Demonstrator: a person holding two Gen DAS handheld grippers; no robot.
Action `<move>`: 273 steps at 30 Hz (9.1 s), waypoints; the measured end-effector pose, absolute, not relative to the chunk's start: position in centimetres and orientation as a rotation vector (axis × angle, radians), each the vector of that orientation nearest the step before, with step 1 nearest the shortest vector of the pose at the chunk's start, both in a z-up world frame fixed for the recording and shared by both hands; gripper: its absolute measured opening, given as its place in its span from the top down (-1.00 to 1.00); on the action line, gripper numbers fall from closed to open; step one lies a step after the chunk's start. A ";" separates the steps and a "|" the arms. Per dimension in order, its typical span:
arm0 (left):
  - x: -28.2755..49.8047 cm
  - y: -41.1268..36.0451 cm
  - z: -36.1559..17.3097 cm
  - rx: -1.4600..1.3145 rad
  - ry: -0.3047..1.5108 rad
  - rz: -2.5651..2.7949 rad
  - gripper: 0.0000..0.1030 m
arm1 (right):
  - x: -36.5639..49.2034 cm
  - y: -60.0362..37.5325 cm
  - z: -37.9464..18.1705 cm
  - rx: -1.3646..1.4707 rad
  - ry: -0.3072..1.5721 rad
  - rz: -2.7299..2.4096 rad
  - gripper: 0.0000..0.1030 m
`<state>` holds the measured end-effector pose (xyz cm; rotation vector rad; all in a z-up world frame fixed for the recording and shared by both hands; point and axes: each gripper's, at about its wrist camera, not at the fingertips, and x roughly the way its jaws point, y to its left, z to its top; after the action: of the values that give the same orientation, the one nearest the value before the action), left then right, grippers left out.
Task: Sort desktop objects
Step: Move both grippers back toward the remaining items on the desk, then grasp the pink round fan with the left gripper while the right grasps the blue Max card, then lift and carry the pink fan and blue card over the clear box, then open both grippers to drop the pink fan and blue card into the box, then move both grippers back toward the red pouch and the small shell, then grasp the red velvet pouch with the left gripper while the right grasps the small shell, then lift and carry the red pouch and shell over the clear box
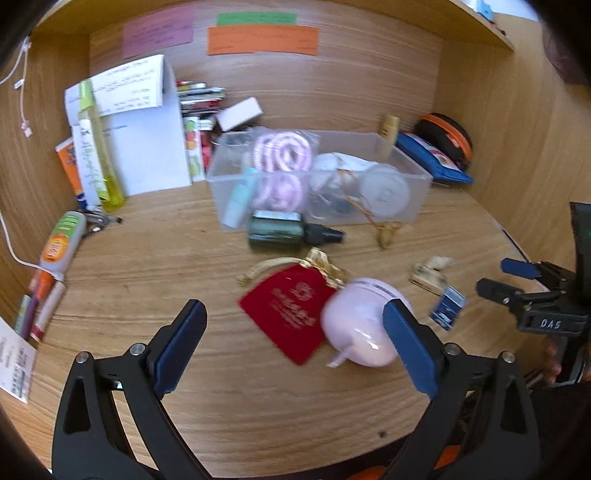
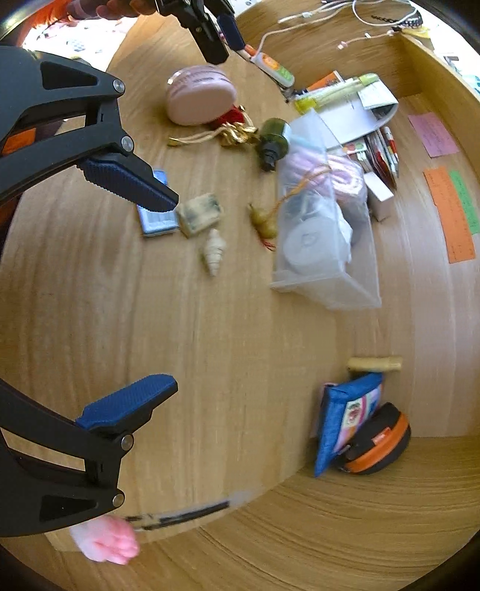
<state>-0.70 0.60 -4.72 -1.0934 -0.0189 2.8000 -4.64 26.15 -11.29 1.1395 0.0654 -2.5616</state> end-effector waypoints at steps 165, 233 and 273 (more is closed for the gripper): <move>-10.8 -3.1 1.1 -0.880 -0.181 2.975 -0.90 | -14.5 18.1 -3.5 0.809 0.073 -2.459 -0.66; -8.4 0.6 -10.3 -1.315 -0.075 2.786 0.45 | -9.5 22.0 -12.2 1.140 0.196 -2.336 0.42; -6.7 -2.2 -6.0 -1.122 -0.223 2.894 0.57 | -10.3 21.3 -10.2 1.069 0.152 -2.337 0.74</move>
<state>-6.66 -2.20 -6.04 -1.1221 -0.2230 2.8937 -10.30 21.32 -10.16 1.0691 0.1517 -2.3371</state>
